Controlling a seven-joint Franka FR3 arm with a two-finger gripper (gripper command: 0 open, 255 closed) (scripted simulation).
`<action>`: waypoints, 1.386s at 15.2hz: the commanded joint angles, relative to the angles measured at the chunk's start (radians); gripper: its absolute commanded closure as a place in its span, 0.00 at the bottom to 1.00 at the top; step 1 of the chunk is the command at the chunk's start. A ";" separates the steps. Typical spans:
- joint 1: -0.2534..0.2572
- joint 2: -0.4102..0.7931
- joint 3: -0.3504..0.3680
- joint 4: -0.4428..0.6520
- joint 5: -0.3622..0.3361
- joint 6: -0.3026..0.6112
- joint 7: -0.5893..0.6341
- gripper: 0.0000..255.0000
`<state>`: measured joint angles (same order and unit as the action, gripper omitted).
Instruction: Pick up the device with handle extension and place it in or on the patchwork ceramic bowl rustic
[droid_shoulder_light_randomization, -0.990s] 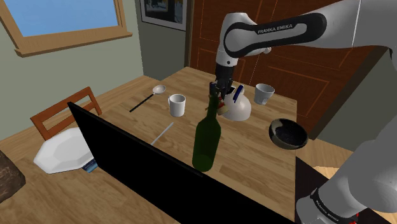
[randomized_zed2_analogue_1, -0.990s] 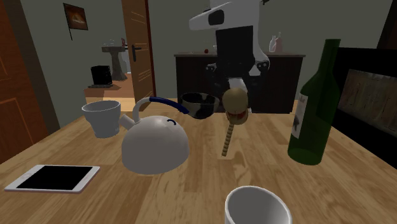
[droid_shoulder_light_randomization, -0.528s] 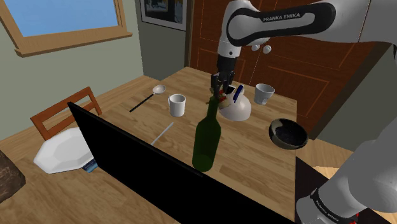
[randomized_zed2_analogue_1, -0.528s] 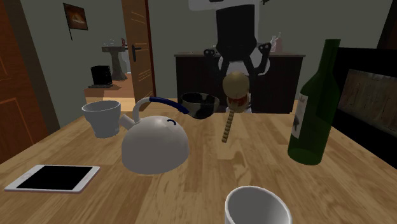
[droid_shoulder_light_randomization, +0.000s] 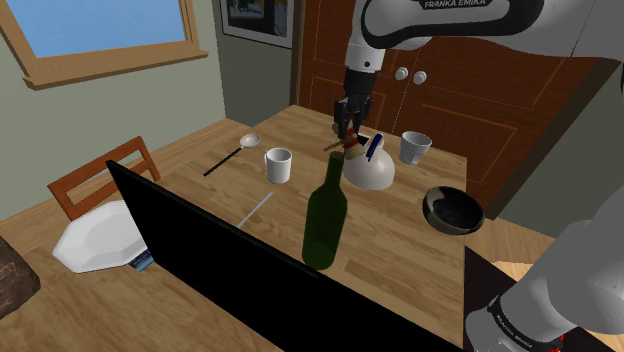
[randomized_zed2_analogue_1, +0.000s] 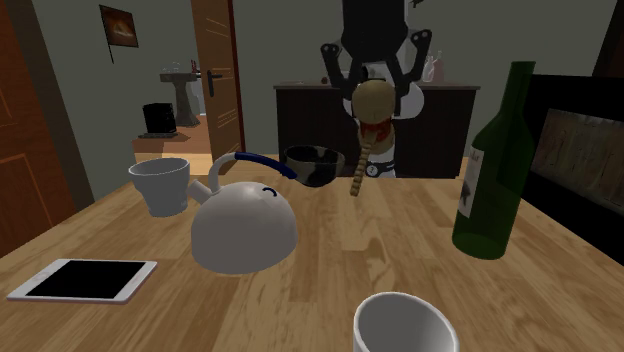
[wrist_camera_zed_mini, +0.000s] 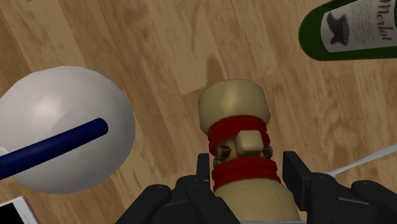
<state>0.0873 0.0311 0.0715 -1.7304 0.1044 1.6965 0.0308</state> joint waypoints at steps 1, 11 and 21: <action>0.000 0.001 0.000 0.031 0.000 -0.029 0.003 1.00; -0.041 -0.199 -0.045 -0.127 0.000 -0.081 -0.078 1.00; -0.105 -0.494 -0.145 -0.355 -0.050 -0.161 -0.225 1.00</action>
<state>-0.0104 -0.4287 -0.0611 -2.0625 0.0627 1.5486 -0.1768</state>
